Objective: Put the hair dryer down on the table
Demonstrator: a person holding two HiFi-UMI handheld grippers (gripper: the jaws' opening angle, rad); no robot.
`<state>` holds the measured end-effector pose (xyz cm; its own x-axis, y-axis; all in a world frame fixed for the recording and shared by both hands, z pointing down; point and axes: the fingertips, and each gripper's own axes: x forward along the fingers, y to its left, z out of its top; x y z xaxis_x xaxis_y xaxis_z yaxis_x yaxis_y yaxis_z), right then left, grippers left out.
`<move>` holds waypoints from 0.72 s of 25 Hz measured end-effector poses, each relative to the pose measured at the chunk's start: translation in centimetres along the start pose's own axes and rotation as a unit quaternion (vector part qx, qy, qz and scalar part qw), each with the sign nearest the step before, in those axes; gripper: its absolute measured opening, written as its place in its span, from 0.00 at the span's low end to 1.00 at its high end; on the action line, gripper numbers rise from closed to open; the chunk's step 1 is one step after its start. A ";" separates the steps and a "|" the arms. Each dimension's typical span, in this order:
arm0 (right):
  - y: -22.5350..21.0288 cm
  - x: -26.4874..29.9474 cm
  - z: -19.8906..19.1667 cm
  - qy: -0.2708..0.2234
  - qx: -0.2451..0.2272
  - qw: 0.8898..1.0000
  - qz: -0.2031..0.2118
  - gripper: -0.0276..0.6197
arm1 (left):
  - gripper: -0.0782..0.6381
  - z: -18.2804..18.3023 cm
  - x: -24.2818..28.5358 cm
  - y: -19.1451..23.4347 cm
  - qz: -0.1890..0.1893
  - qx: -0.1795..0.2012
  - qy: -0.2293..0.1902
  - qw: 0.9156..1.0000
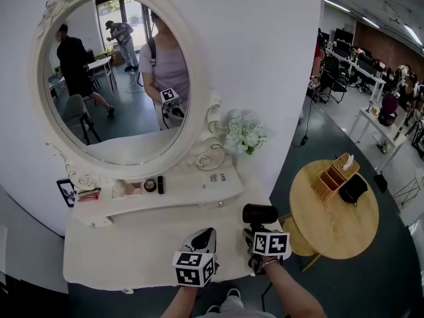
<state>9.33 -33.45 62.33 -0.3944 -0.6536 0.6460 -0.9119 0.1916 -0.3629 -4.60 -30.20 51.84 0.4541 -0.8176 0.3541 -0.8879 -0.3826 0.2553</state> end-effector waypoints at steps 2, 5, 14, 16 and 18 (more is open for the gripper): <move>-0.2 0.2 -0.1 0.008 0.002 1.000 0.000 0.36 | 0.11 -0.1 0.1 -0.2 0.000 0.001 0.001 1.000; -0.3 0.5 -0.2 0.020 0.002 1.000 0.001 0.36 | 0.11 -0.2 0.2 -0.3 0.002 0.001 0.002 1.000; -0.3 1.3 -0.7 0.053 0.006 0.999 0.004 0.36 | 0.11 -0.2 0.6 -0.6 0.000 0.001 0.003 1.000; -0.2 1.5 -0.7 0.059 0.006 0.998 0.005 0.36 | 0.11 -0.2 0.6 -0.6 0.001 0.002 0.004 1.000; -0.3 1.6 -0.8 0.066 0.007 0.998 0.004 0.36 | 0.11 -0.3 0.6 -0.6 0.001 0.002 0.005 1.000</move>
<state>8.86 -33.99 64.01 -0.4132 -0.5503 0.7255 -0.9077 0.1856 -0.3763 -3.75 -30.39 52.14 0.4534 -0.8142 0.3628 -0.8889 -0.3832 0.2508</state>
